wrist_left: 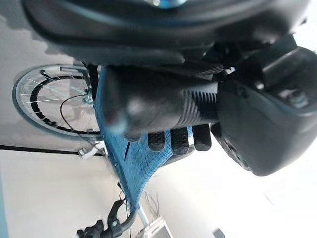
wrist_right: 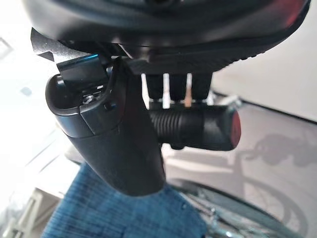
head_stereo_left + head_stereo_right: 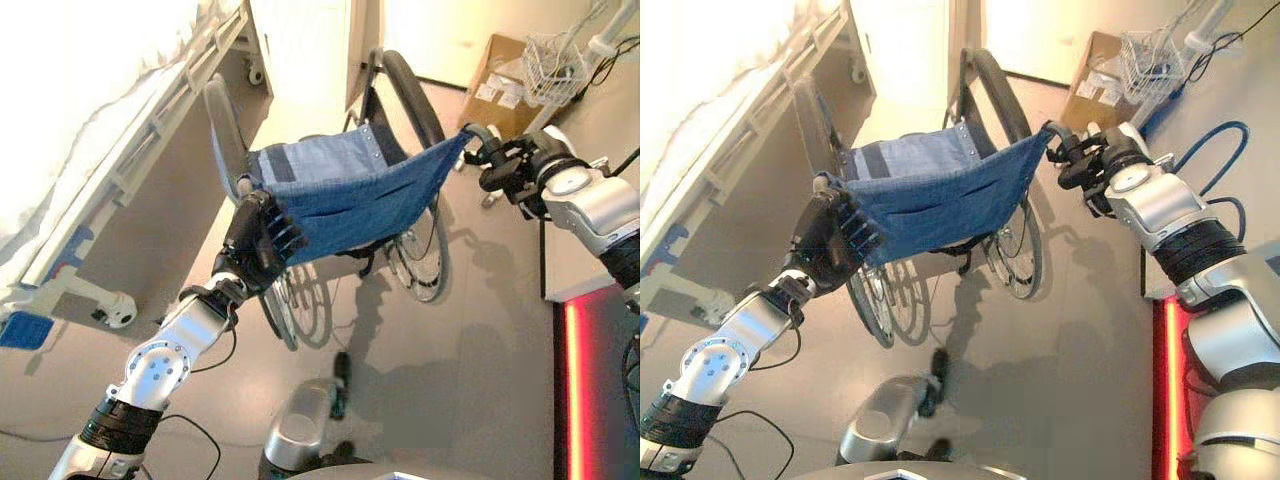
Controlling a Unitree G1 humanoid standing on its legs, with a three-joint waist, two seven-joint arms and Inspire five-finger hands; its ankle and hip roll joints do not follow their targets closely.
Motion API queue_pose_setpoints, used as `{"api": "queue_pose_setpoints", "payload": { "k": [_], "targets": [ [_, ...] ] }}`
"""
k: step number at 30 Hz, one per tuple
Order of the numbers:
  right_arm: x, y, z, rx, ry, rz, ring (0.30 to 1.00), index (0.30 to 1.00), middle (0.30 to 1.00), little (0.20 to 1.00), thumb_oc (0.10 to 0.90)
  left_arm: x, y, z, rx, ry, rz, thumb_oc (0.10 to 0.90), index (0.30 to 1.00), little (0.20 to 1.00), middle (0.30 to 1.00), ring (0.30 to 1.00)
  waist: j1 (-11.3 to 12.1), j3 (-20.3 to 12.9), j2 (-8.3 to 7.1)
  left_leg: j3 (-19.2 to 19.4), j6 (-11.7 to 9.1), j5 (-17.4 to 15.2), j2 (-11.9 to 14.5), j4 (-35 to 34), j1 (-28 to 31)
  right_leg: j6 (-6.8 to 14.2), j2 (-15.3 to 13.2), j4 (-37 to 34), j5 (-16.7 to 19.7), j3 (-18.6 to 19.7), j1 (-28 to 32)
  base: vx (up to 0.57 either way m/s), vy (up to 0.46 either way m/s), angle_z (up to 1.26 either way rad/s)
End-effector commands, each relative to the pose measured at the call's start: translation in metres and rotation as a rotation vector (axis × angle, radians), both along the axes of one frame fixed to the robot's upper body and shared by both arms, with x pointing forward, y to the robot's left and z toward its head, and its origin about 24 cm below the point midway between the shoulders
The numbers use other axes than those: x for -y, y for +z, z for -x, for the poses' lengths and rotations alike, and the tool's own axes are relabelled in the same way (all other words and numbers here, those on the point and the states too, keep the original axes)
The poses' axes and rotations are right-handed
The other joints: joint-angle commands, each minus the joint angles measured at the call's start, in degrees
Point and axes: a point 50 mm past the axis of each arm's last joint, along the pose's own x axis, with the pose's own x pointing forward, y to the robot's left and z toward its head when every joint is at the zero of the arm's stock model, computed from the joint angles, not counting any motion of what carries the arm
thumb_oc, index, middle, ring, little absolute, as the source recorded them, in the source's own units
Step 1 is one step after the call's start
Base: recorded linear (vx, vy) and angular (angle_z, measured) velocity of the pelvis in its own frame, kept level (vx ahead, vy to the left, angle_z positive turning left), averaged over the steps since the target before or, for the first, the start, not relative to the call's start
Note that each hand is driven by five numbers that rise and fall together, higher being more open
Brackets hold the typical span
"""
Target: Push the wheelchair next to the bed
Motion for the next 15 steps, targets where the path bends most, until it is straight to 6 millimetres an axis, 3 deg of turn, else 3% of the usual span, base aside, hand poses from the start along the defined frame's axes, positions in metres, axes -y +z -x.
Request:
{"api": "queue_pose_setpoints", "payload": {
  "k": [1, 3, 4, 8, 9, 11, 12, 13, 15],
  "targets": [
    [-0.138, 0.033, -0.005, 0.157, 0.543, -0.197, 0.300, 0.300, 0.300, 0.300, 0.400, 0.009, 0.078, -0.002, 0.426, -0.059, 0.009, 0.400, 0.300, 0.300, 0.300, 0.300, 5.27, -9.68, -0.63, -2.08, -9.14, -4.53, -1.62, 2.38, -1.01, 0.18, -1.27, 7.39, 4.10, -1.05, -8.56, 0.30, -0.057, 0.54],
    [-0.136, 0.032, -0.007, 0.156, 0.530, -0.203, 0.300, 0.300, 0.300, 0.300, 0.400, 0.004, 0.079, -0.005, 0.403, -0.029, -0.020, 0.400, 0.300, 0.300, 0.300, 0.300, 5.77, -9.78, -1.56, -2.49, -7.51, -6.22, -2.28, 2.30, 0.21, 2.06, -1.86, 11.94, 5.10, -1.80, -9.04, 0.28, -0.040, 0.21],
    [-0.131, 0.032, -0.009, 0.160, 0.512, -0.206, 0.300, 0.300, 0.300, 0.300, 0.400, -0.001, 0.081, -0.007, 0.410, -0.009, -0.045, 0.400, 0.300, 0.300, 0.300, 0.300, 5.95, -9.72, -1.96, -1.48, -5.84, -5.51, -1.98, 1.63, 0.75, 4.61, -1.86, 16.59, 10.47, -1.99, -10.17, 0.21, 0.012, 0.00],
    [-0.118, 0.036, -0.011, 0.183, 0.475, -0.238, 0.300, 0.300, 0.300, 0.300, 0.400, -0.010, 0.087, -0.007, 0.460, 0.012, -0.096, 0.400, 0.300, 0.300, 0.300, 0.300, 5.84, -9.88, -2.87, -1.23, -4.52, -5.98, -2.82, 0.00, 2.46, 10.64, -1.75, 24.13, 19.64, 0.30, -11.66, 0.18, 0.024, 0.21],
    [-0.110, 0.039, -0.012, 0.190, 0.466, -0.255, 0.300, 0.300, 0.300, 0.300, 0.400, -0.014, 0.092, -0.006, 0.473, 0.041, -0.123, 0.400, 0.300, 0.300, 0.300, 0.300, 5.48, -10.03, -3.28, -1.74, -4.70, -5.57, -2.85, -0.11, 2.44, 12.38, -1.71, 25.79, 23.28, 3.45, -12.83, 0.21, -0.034, 0.14],
    [-0.104, 0.040, -0.012, 0.188, 0.464, -0.254, 0.300, 0.300, 0.300, 0.300, 0.400, -0.020, 0.099, -0.008, 0.481, 0.079, -0.149, 0.400, 0.300, 0.300, 0.300, 0.300, 4.89, -10.05, -3.36, -2.73, -5.76, -5.10, -2.48, 0.76, 1.80, 11.42, -3.53, 22.99, 21.43, 5.44, -12.56, 0.16, -0.082, 0.14],
    [-0.100, 0.040, -0.012, 0.185, 0.464, -0.247, 0.300, 0.300, 0.300, 0.300, 0.400, -0.022, 0.104, -0.009, 0.490, 0.093, -0.162, 0.400, 0.300, 0.300, 0.300, 0.300, 4.44, -10.03, -3.18, -3.75, -6.75, -4.60, -2.19, 1.57, 1.11, 9.71, -5.00, 18.98, 18.04, 6.04, -11.79, 0.14, -0.132, 0.20],
    [-0.093, 0.041, -0.010, 0.183, 0.457, -0.234, 0.300, 0.300, 0.300, 0.300, 0.400, -0.023, 0.109, -0.010, 0.494, 0.108, -0.163, 0.400, 0.300, 0.300, 0.300, 0.300, 3.78, -10.14, -2.33, -5.76, -8.36, -3.91, -1.48, 2.98, 0.01, 6.75, -6.16, 12.48, 12.39, 6.73, -11.15, 0.12, -0.143, 0.30],
    [-0.081, 0.042, -0.008, 0.182, 0.438, -0.215, 0.300, 0.300, 0.300, 0.300, 0.400, -0.023, 0.115, -0.011, 0.505, 0.121, -0.158, 0.400, 0.300, 0.300, 0.300, 0.300, 2.63, -10.07, -1.06, -9.06, -9.95, -3.09, -0.96, 5.43, -1.46, 4.62, -7.33, 6.08, 9.54, 8.16, -11.07, 0.08, -0.108, 0.39]
  ]
}}
